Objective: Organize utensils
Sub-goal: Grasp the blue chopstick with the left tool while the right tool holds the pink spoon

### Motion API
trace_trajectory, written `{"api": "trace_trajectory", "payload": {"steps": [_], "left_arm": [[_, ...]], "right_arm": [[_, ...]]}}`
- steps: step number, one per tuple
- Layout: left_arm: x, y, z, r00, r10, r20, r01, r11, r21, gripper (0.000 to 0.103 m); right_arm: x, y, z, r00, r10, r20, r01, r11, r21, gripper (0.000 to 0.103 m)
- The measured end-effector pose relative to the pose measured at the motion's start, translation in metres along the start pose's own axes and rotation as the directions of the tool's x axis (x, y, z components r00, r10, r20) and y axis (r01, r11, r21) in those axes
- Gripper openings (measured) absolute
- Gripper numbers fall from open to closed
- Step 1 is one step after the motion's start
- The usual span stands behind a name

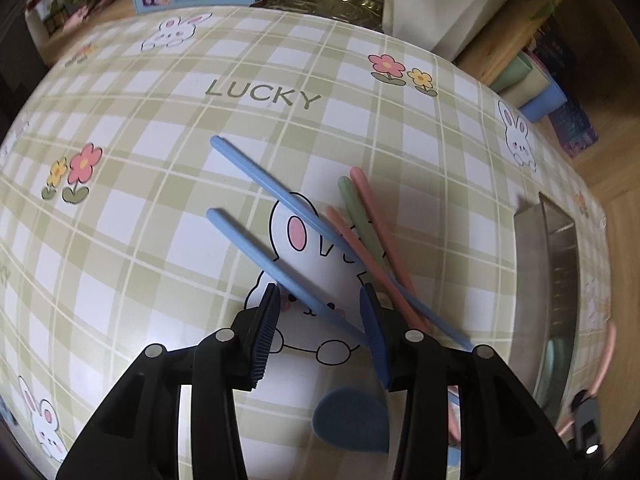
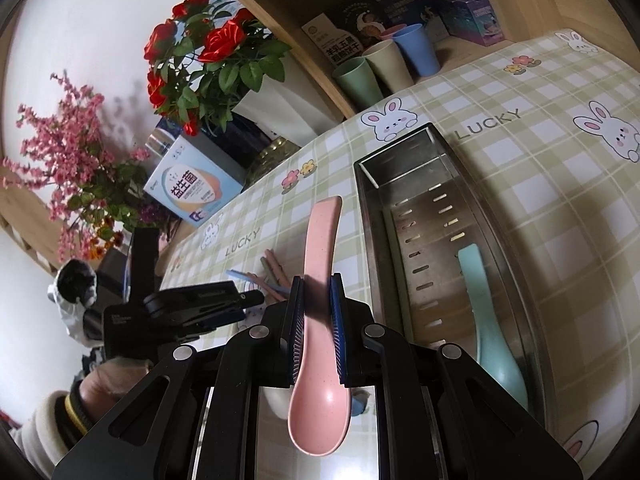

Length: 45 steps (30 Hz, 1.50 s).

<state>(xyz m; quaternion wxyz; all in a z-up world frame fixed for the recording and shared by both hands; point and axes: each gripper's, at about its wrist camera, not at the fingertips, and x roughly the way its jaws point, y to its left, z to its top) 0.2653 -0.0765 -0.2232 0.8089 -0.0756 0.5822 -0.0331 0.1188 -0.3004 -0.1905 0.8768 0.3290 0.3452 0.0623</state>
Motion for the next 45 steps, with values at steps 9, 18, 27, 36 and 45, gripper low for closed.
{"api": "trace_trajectory", "payload": {"steps": [9, 18, 27, 36, 45], "left_arm": [[-0.005, 0.024, -0.003, 1.0, -0.013, 0.019, 0.014, 1.0, -0.011, 0.015], [-0.008, 0.053, -0.001, 0.999, -0.022, 0.025, 0.021, 0.999, 0.031, 0.01], [-0.013, 0.082, -0.002, 0.998, -0.063, -0.009, 0.063, 0.998, 0.009, 0.015], [-0.017, 0.073, -0.02, 0.999, -0.044, -0.017, 0.044, 0.999, 0.007, 0.015], [-0.018, 0.072, -0.029, 0.998, -0.053, 0.02, 0.053, 0.999, 0.011, 0.01]], "right_arm": [[-0.001, 0.005, -0.002, 1.0, 0.007, -0.003, -0.007, 1.0, -0.006, 0.013], [-0.002, 0.009, -0.006, 1.0, 0.001, -0.01, -0.001, 1.0, -0.017, 0.013], [0.0, 0.015, -0.009, 1.0, 0.007, -0.019, -0.008, 0.999, -0.031, 0.013], [0.002, 0.015, -0.011, 1.0, 0.01, -0.028, -0.011, 1.0, -0.027, 0.013], [0.002, 0.013, -0.015, 0.999, 0.009, -0.04, -0.009, 1.0, -0.018, 0.013]]}}
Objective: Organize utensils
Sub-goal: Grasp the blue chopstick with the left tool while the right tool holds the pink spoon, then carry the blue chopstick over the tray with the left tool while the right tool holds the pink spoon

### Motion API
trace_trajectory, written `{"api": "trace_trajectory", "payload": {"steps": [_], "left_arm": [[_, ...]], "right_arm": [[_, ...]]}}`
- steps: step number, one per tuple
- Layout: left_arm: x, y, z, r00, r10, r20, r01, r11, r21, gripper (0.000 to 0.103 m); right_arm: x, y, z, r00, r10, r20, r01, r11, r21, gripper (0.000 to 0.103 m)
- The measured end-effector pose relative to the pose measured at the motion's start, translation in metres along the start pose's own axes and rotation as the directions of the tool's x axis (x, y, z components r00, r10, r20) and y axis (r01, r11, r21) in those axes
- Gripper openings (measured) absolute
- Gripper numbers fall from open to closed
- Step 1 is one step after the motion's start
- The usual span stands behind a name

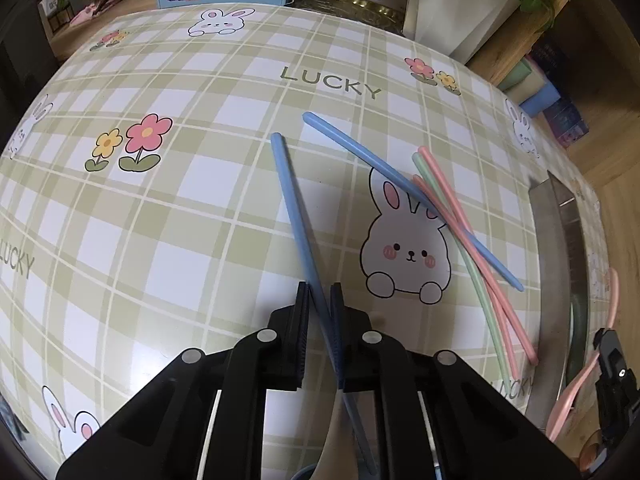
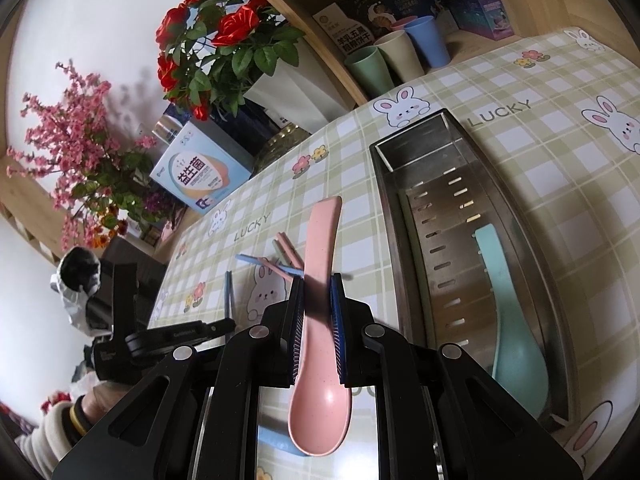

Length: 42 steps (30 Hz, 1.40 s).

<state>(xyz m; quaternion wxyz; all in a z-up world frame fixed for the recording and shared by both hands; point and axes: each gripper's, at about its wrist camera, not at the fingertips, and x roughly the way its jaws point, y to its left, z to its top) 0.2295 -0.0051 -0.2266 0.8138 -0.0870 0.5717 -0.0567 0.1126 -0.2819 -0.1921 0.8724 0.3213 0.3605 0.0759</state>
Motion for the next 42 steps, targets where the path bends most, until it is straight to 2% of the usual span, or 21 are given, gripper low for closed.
{"api": "trace_trajectory", "payload": {"steps": [2, 11, 21, 30, 36, 42], "left_arm": [[0.0, 0.003, -0.001, 0.999, -0.042, -0.004, 0.042, 0.999, -0.017, 0.008], [-0.018, -0.002, 0.002, 0.995, -0.092, 0.031, 0.092, 0.996, 0.0, 0.005], [-0.035, 0.002, 0.006, 0.983, -0.175, 0.049, 0.177, 0.984, -0.035, 0.005], [-0.046, -0.008, 0.003, 0.977, -0.201, 0.07, 0.202, 0.979, -0.014, 0.005], [-0.045, -0.033, -0.002, 0.97, -0.235, 0.063, 0.236, 0.972, -0.016, 0.005], [-0.046, -0.083, -0.009, 0.953, -0.301, 0.039, 0.299, 0.953, 0.042, 0.005]], "right_arm": [[0.0, 0.0, 0.0, 1.0, -0.001, 0.0, 0.001, 1.0, 0.0, 0.013], [-0.001, 0.001, 0.0, 1.0, -0.003, 0.0, 0.003, 1.0, -0.005, 0.013], [-0.004, 0.004, 0.002, 1.0, -0.007, 0.001, 0.007, 1.0, -0.013, 0.013], [-0.007, 0.0, 0.004, 1.0, -0.011, 0.007, 0.011, 1.0, -0.008, 0.013], [-0.016, -0.009, 0.016, 1.0, -0.024, 0.019, 0.025, 0.999, -0.025, 0.013], [-0.036, -0.037, 0.046, 0.994, -0.101, 0.033, 0.104, 0.991, -0.086, 0.013]]}}
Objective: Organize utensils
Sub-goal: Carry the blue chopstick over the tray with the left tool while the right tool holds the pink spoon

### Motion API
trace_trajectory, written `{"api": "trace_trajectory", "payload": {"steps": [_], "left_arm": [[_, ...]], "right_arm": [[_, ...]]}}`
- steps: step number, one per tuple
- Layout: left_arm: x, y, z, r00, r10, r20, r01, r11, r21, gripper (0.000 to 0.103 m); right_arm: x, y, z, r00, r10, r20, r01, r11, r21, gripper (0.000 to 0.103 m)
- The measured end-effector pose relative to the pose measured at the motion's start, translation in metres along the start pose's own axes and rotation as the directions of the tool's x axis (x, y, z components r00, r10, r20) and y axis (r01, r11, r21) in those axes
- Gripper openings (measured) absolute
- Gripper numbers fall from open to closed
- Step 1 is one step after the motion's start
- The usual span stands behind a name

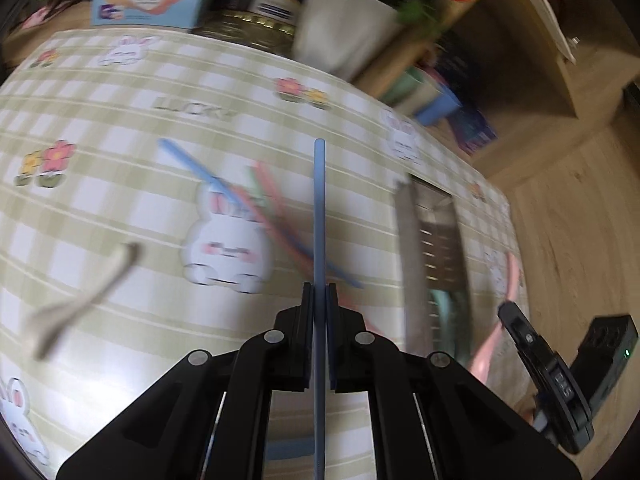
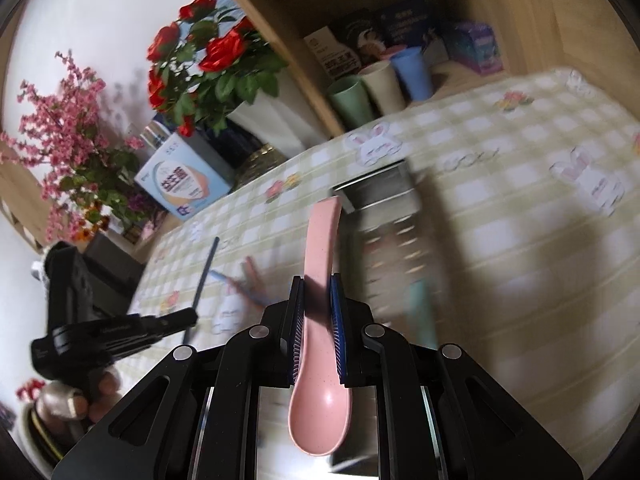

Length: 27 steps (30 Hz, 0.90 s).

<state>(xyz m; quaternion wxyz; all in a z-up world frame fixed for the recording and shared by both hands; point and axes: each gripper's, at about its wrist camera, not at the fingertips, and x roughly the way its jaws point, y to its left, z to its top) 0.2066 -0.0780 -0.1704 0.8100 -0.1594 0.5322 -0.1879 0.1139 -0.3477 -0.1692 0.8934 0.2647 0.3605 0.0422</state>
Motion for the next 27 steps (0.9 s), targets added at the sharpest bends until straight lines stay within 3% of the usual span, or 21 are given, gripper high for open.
{"api": "trace_trajectory", "payload": {"steps": [4, 11, 22, 27], "left_arm": [[0.017, -0.04, -0.003, 0.999, -0.045, -0.02, 0.046, 0.999, 0.029, 0.005], [0.046, -0.093, -0.013, 0.995, -0.086, -0.057, 0.09, 0.994, 0.058, 0.005], [0.088, -0.128, -0.027, 0.997, 0.004, -0.082, 0.001, 0.998, 0.058, 0.005], [0.095, -0.131, -0.032, 0.996, 0.049, -0.072, -0.041, 0.994, 0.101, 0.005]], "right_arm": [[-0.009, -0.026, 0.012, 0.999, -0.038, -0.002, 0.038, 0.999, 0.002, 0.013], [-0.016, -0.051, 0.017, 0.999, -0.032, 0.006, 0.032, 0.999, 0.032, 0.013], [-0.018, -0.071, 0.016, 1.0, -0.023, 0.003, 0.022, 0.998, 0.058, 0.013], [-0.018, -0.078, 0.015, 1.0, -0.023, 0.0, 0.023, 0.998, 0.066, 0.013]]}}
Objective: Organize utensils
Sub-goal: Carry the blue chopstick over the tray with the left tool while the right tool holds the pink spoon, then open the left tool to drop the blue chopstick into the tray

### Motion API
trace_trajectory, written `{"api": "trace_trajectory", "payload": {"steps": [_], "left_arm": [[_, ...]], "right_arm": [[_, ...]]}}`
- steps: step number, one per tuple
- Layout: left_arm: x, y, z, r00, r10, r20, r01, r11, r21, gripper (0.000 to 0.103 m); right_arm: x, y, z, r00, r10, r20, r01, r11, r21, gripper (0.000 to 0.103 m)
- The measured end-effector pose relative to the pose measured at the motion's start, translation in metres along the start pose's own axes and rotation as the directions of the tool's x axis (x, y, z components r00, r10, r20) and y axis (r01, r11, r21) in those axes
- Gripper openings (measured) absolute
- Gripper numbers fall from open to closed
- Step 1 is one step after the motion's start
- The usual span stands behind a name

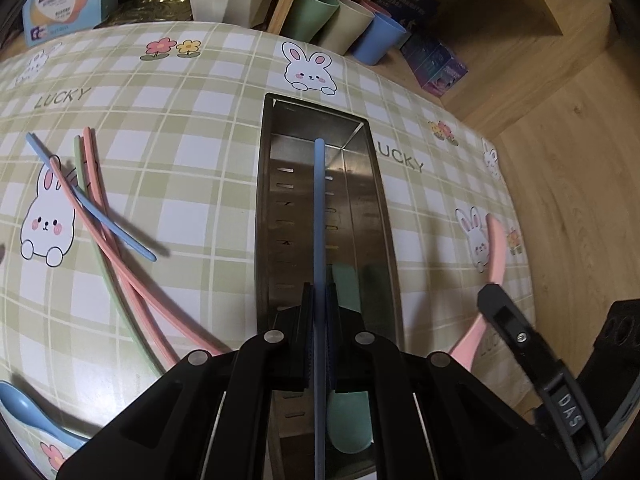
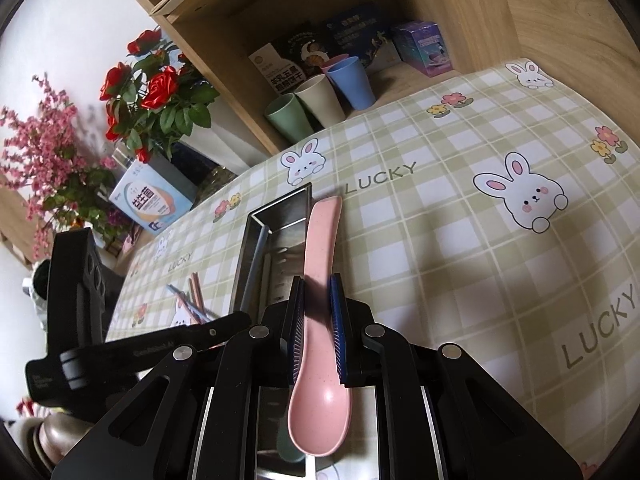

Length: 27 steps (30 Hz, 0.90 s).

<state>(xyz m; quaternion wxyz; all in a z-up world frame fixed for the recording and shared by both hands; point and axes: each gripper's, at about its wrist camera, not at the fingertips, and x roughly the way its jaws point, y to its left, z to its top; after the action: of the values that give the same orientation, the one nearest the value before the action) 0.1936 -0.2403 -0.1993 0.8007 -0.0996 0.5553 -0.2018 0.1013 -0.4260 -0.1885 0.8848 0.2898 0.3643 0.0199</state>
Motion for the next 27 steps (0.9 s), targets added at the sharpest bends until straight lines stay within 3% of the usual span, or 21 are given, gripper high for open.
{"api": "trace_trajectory", "payload": {"steps": [12, 27], "left_arm": [[0.0086, 0.0014, -0.0008, 0.998, 0.056, -0.011, -0.056, 0.998, 0.03, 0.006], [0.0032, 0.0081, -0.0045, 0.999, 0.048, -0.019, -0.047, 0.999, 0.019, 0.006]], "right_arm": [[0.0039, -0.0021, -0.0057, 1.0, 0.005, -0.014, -0.005, 1.0, 0.01, 0.013], [-0.0045, -0.001, -0.0084, 1.0, -0.012, -0.015, 0.012, 1.0, 0.0, 0.013]]}}
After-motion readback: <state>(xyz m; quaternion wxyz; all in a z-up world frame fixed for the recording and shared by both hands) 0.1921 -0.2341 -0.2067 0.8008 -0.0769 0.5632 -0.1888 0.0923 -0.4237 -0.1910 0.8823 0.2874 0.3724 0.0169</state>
